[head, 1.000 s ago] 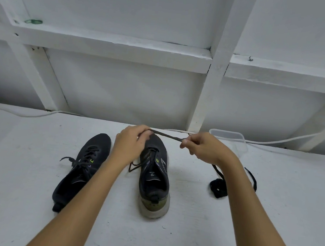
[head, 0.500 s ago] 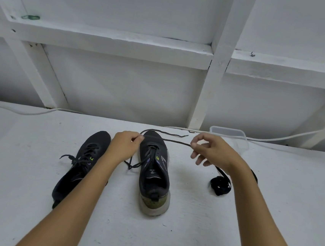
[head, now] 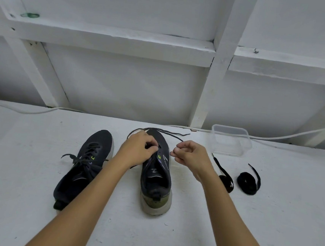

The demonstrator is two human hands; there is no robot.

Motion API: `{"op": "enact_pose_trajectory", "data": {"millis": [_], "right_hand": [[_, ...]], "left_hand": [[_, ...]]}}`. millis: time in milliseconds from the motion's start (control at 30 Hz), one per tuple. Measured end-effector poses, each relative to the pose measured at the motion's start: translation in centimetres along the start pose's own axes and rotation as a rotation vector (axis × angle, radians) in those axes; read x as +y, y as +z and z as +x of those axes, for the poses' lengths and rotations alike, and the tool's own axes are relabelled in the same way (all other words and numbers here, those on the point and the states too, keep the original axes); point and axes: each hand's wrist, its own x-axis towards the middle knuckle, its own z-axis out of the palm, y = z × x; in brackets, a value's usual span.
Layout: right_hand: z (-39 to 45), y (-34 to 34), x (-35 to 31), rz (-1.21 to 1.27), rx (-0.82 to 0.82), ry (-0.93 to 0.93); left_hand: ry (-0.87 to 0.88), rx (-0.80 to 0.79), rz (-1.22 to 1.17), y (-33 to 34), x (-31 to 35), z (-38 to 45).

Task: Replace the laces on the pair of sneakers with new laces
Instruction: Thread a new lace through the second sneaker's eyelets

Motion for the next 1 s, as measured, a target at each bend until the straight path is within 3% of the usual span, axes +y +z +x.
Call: {"op": "enact_pose_trajectory", "data": {"millis": [267, 600, 1000], "right_hand": [[0.0, 2.1, 1.1, -0.065, 0.045, -0.072], [0.5, 3.8, 1.7, -0.222, 0.260, -0.144], [0.9, 4.0, 2.1, -0.299, 0.274, -0.161]], "left_hand": [[-0.036, -0.018, 0.064, 0.2, 0.3, 0.2], [-0.146, -0.006, 0.066, 0.9, 1.1, 0.4], [-0.121, 0.028, -0.020, 1.9, -0.2, -0.1]]}}
